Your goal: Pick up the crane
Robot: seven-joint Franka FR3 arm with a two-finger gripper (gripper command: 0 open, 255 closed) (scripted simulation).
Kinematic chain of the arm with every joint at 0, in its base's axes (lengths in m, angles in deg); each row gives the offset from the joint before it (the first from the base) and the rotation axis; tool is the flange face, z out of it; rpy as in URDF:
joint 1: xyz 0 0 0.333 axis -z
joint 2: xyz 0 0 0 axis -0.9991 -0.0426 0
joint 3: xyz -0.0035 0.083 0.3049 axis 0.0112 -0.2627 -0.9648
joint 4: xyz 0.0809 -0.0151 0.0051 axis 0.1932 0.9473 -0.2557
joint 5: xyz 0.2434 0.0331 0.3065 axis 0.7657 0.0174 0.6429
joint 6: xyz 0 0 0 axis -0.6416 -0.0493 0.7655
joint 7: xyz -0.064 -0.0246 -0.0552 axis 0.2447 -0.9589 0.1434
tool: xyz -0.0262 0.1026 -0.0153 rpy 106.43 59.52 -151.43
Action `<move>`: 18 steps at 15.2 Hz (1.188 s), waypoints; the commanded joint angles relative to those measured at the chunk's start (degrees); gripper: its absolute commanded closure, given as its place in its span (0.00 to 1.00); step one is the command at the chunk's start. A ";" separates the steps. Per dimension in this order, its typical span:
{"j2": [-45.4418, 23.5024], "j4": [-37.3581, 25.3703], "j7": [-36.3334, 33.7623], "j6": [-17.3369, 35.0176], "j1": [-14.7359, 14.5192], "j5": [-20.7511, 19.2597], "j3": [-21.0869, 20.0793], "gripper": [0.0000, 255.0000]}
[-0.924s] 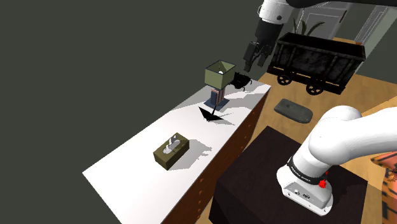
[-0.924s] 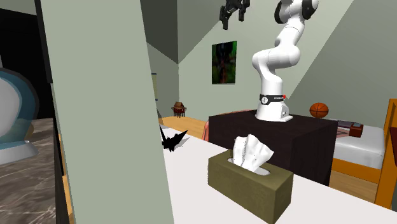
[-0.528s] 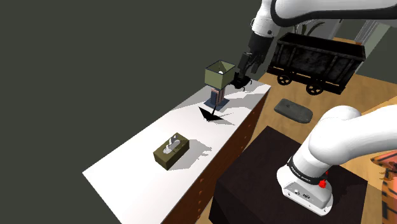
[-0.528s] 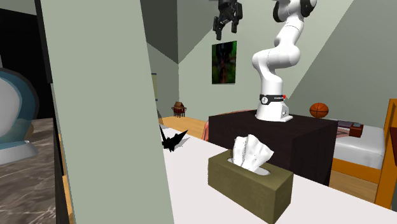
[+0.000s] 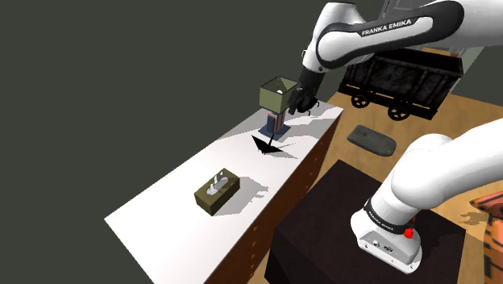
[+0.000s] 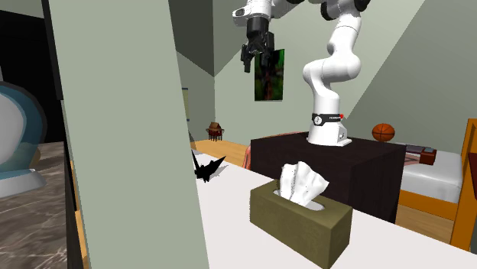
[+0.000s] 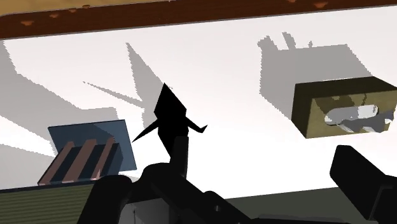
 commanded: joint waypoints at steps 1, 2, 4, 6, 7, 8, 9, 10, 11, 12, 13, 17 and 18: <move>-3.24 1.03 1.94 4.85 -0.20 0.39 1.05 0.00; -5.18 1.17 2.88 7.13 -0.40 0.74 1.54 0.00; -9.31 1.16 4.94 11.61 -0.93 1.68 2.56 0.00; -13.70 0.72 7.26 15.90 -1.60 3.06 3.61 0.00; -15.99 0.34 8.56 17.95 -1.99 3.96 4.14 0.00; -18.32 -0.14 9.97 19.93 -2.38 5.02 4.64 0.00; -20.69 -0.73 11.49 21.82 -2.81 6.25 5.14 0.00; -23.11 -1.43 13.14 23.61 -3.24 7.68 5.59 0.00; -25.55 -2.24 14.93 25.29 -3.64 9.30 5.98 0.00; -28.03 -3.16 16.86 26.85 -3.97 11.13 6.26 0.00; -30.52 -4.19 18.90 28.29 -4.24 13.13 6.45 0.00; -40.49 -9.38 27.65 32.79 -3.72 21.97 5.43 0.00; -42.95 -10.91 29.74 33.65 -3.16 24.06 4.75 0.00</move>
